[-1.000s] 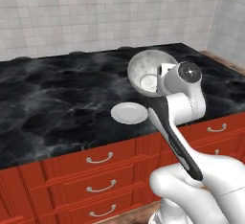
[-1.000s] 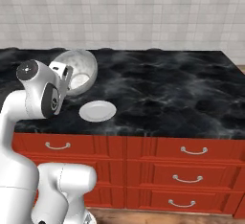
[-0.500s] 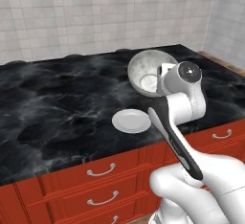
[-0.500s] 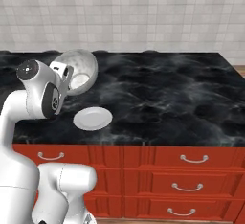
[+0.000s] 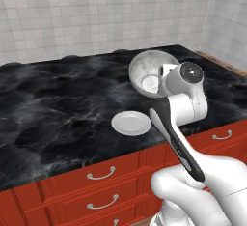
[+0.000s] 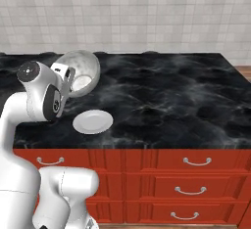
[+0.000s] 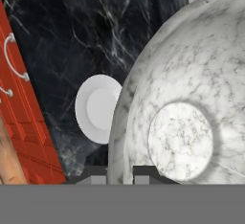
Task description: Move the bowls from the cabinet to the plates on the dining table.
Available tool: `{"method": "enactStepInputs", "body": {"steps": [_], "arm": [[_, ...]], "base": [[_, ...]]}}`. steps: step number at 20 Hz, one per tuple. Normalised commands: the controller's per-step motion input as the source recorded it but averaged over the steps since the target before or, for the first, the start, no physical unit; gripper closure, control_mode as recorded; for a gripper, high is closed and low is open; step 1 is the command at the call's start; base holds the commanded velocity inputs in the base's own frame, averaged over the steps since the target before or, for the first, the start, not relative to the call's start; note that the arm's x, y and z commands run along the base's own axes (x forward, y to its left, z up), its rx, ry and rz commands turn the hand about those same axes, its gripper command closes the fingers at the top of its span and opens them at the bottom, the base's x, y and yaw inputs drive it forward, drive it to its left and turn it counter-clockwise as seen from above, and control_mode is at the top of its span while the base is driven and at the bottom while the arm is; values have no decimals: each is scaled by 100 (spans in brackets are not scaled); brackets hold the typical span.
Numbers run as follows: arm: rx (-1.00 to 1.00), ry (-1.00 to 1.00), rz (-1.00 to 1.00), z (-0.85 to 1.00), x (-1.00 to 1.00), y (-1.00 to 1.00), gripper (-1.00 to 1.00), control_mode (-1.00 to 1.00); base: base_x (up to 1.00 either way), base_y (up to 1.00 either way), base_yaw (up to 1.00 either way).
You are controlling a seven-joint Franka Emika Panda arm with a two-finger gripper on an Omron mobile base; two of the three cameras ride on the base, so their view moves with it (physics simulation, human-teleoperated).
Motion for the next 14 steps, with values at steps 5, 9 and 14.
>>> {"method": "enactStepInputs", "body": {"steps": [5,9,14], "arm": [[0,0,0,0,0,0,100,100],[0,0,0,-3,0,1,100,-100],[-1,0,0,-31,2,0,100,-100]], "base": [[0,6,-2],[0,5,-1],[0,0,0]]}}
